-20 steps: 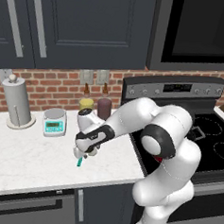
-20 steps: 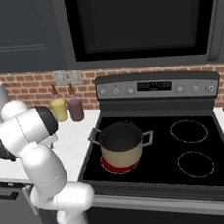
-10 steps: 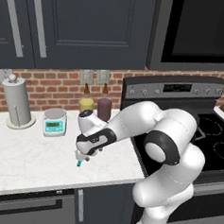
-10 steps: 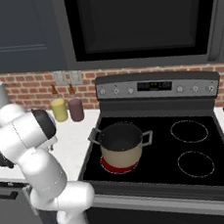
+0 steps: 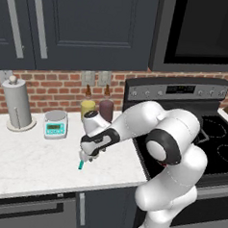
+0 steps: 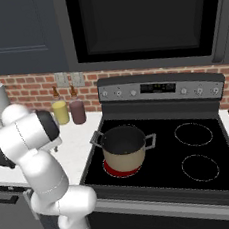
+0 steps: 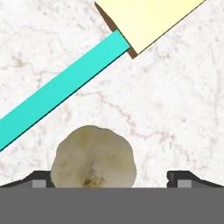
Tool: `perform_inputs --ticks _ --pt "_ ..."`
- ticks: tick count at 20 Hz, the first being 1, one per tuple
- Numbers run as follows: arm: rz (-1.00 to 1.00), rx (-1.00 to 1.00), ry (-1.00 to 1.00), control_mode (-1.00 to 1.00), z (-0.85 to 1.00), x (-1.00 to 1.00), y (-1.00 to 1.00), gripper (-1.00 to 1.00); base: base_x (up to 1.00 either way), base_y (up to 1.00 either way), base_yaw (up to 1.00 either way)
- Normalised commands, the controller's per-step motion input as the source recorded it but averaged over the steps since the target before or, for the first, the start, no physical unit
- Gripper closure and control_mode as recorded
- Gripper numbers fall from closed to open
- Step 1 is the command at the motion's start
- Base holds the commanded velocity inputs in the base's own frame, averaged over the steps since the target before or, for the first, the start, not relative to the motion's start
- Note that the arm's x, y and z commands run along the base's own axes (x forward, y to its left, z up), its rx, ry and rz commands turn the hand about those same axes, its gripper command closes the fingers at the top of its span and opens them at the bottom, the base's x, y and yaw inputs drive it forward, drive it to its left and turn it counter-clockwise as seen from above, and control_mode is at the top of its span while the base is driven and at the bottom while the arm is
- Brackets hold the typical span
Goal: Put the garlic and tomato in the pot. Retrieve the spatula and lightly stir the vegetables in the pot.
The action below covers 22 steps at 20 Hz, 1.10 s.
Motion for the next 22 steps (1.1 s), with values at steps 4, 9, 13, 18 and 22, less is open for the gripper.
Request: perform_inputs --ticks 4,9,13,18,22 --pt "0.0 0.0 0.0 -1.0 -0.1 0.05 0.0 -1.0 0.0 0.0 0.0" --pt "0.0 0.0 0.0 -1.0 -0.19 0.0 0.0 1.0 0.0 0.0 0.0" --pt "0.0 0.0 0.0 -1.0 -0.06 -0.04 0.0 1.0 0.0 0.0 0.0" --pt "0.0 0.0 -0.08 -1.0 0.06 -0.42 -0.01 1.0 0.0 0.0 0.0" --pt "0.0 0.05 -0.29 -1.0 0.78 -0.96 -0.25 1.0 0.0 0.0 0.0"
